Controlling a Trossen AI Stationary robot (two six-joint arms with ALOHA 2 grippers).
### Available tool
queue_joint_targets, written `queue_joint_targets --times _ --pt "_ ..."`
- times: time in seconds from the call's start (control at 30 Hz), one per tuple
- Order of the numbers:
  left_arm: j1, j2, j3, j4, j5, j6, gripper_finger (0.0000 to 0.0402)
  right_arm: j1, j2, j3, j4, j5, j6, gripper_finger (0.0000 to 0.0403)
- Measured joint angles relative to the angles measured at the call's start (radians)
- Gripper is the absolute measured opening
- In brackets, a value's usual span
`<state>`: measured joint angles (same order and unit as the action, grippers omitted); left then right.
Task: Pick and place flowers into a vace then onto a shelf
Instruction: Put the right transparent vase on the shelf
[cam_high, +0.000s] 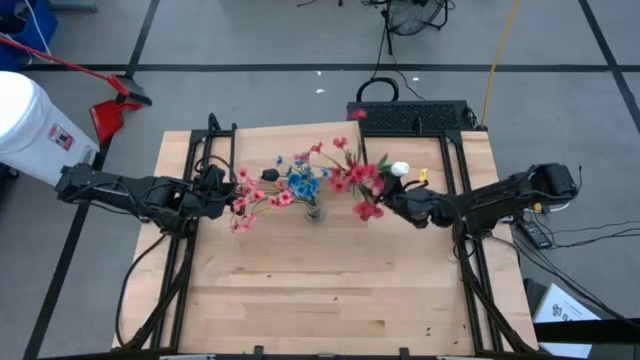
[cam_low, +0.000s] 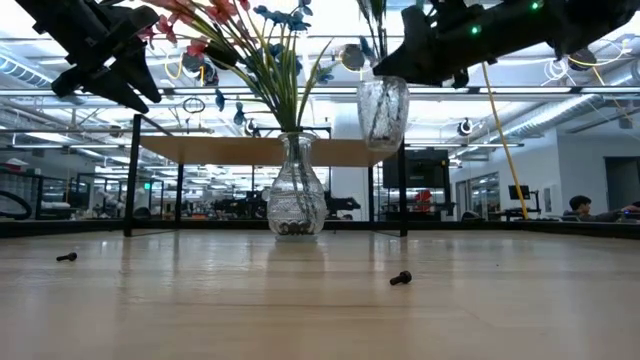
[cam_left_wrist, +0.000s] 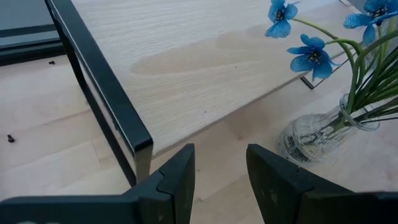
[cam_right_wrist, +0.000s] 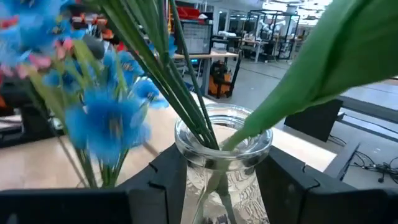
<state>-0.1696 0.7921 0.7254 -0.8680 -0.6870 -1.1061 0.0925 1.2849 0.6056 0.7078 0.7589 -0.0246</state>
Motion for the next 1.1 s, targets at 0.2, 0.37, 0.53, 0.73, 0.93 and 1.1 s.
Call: queue_joint_targets --times 0.2,0.37,0.53,0.73,0.93,1.1 --pt "0.0 0.0 0.0 0.0 0.005 -0.002 0.0147 -0.018 -0.058 0.016 -0.006 0.004 -0.049 0.0148" --pt "0.0 0.0 0.0 0.0 0.006 -0.002 0.0147 -0.059 -0.087 0.069 -0.006 0.008 -0.125 0.0148" --pt "0.0 0.0 0.0 0.0 0.013 -0.002 0.0147 -0.117 -0.095 0.157 -0.121 0.004 -0.127 0.0148" --pt "0.0 0.0 0.0 0.0 0.014 -0.002 0.0147 -0.231 -0.094 0.251 -0.301 -0.106 -0.047 0.0148" --pt "0.0 0.0 0.0 0.0 0.014 0.001 0.0147 -0.356 -0.093 0.253 -0.324 -0.236 0.065 0.0148" --pt "0.0 0.0 0.0 0.0 0.015 0.001 0.0147 -0.394 -0.061 0.253 -0.332 -0.322 0.145 0.0148"
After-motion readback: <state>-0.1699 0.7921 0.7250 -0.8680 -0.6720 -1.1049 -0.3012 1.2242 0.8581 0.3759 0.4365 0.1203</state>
